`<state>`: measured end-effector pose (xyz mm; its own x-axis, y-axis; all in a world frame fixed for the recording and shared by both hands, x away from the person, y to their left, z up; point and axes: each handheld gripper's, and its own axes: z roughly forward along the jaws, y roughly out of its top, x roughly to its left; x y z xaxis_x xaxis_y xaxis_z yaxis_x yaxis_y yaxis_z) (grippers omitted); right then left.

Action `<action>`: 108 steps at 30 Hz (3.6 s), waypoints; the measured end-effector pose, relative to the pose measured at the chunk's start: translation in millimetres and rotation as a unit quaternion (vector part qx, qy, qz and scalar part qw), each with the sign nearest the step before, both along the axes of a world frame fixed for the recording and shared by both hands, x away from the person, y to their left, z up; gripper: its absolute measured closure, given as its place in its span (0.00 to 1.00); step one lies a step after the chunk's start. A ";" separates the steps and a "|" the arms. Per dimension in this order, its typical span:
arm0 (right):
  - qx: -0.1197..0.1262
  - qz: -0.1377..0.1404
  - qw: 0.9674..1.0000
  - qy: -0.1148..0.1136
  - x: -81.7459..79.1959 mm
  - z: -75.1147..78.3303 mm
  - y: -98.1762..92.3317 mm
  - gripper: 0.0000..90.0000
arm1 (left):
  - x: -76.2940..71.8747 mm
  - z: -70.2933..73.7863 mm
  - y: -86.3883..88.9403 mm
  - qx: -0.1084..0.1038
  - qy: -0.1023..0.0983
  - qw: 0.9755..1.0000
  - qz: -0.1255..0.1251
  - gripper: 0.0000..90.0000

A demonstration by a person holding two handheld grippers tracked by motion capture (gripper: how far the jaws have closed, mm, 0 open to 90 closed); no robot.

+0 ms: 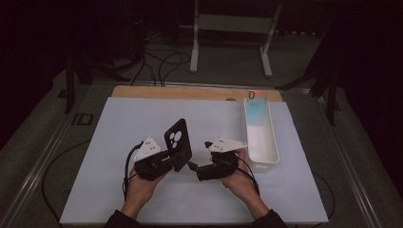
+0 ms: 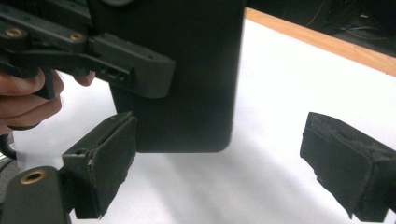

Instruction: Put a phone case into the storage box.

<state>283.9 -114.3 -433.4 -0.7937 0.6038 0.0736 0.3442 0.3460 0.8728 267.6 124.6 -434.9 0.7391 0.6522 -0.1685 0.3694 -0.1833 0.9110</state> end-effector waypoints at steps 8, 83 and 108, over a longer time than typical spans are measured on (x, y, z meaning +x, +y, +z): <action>0.013 -0.002 1.000 -0.006 3.6 9.7 -12.4 0.12 | -2.6 -1.1 1.8 0.008 -0.009 1.000 0.003 0.90; 0.091 -0.037 0.995 0.004 9.8 41.0 35.5 0.16 | -13.0 -9.1 -14.7 0.011 -0.024 1.000 0.015 0.63; 0.088 -0.049 0.995 0.009 15.5 37.8 25.4 0.16 | -24.7 -17.8 57.4 0.039 -0.055 0.992 0.106 0.00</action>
<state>299.4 -88.9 -395.6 -0.7288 0.6552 0.1988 0.3853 0.1523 0.9101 242.9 182.0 -452.7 0.5958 0.8023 -0.0373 0.3062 -0.1840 0.9340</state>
